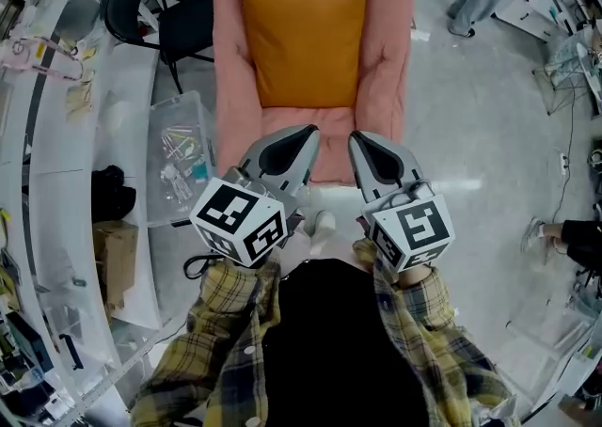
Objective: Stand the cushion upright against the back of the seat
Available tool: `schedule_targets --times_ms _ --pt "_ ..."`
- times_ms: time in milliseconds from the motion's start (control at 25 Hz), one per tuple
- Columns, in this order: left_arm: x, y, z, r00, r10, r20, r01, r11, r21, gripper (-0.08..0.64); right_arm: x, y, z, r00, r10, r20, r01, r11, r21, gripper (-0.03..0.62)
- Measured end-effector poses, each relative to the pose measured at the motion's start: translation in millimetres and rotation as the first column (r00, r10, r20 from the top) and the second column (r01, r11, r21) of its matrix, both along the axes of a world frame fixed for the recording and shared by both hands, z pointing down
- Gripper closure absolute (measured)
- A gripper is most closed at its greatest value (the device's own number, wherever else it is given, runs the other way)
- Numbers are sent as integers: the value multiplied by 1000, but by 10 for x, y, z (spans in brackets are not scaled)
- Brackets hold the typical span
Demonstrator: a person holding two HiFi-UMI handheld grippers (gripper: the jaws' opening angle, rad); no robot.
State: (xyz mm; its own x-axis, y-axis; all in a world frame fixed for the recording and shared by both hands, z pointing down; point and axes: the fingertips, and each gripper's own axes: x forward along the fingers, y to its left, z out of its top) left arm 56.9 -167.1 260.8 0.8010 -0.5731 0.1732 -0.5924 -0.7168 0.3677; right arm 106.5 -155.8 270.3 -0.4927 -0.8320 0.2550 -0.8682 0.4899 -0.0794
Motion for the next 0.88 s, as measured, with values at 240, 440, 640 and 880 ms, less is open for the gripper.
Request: schedule_targets --times_ms 240,440,640,880 --pt "43 -18 -52 1000 -15 11 15 1000 21 555 76 -25 -34 1000 -5 10 5 1000 12 575" --pt "60 -24 -58 1000 -22 11 22 999 27 555 104 -22 -39 1000 -8 8 8 1000 18 575" --pt "79 -41 -97 1000 -25 5 24 999 35 555 105 -14 -47 1000 -12 3 12 1000 18 575" --pt "103 -41 -106 1000 -29 10 28 999 40 555 108 24 -53 1000 -22 -14 23 999 24 575"
